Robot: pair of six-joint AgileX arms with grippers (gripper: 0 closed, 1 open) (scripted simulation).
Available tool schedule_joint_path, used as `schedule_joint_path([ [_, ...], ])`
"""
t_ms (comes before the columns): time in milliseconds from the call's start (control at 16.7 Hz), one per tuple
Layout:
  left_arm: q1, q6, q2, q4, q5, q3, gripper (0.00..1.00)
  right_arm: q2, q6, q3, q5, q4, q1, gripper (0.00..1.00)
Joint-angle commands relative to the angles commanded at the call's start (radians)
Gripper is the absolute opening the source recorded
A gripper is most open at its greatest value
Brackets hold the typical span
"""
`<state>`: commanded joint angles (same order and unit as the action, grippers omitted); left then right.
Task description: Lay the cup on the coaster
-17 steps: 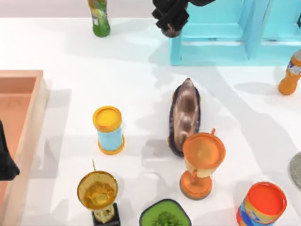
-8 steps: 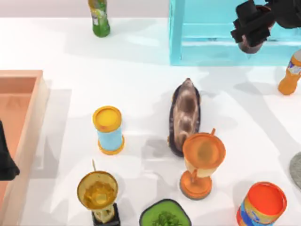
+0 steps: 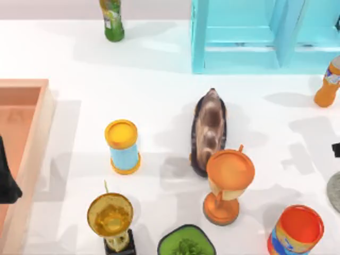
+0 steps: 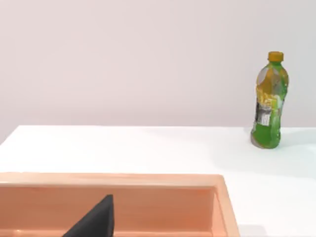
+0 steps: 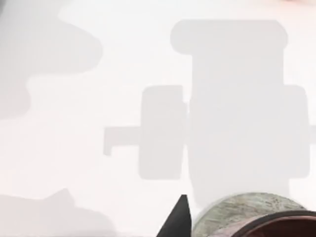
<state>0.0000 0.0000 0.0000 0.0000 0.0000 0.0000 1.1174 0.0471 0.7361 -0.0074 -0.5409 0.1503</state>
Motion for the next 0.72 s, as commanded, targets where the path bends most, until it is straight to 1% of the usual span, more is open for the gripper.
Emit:
schedule_joint_path([
  [180, 0.0, 0.0, 0.0, 0.0, 0.0, 0.0, 1.0, -0.115, -0.046, -0.154, 0.0, 0.045, -0.096, 0.0],
  [300, 0.0, 0.0, 0.0, 0.0, 0.0, 0.0, 1.0, -0.153, -0.07, -0.205, 0.0, 0.064, -0.134, 0.0],
  [720, 0.0, 0.0, 0.0, 0.0, 0.0, 0.0, 1.0, -0.155, -0.078, -0.219, -0.001, 0.07, -0.139, 0.0],
])
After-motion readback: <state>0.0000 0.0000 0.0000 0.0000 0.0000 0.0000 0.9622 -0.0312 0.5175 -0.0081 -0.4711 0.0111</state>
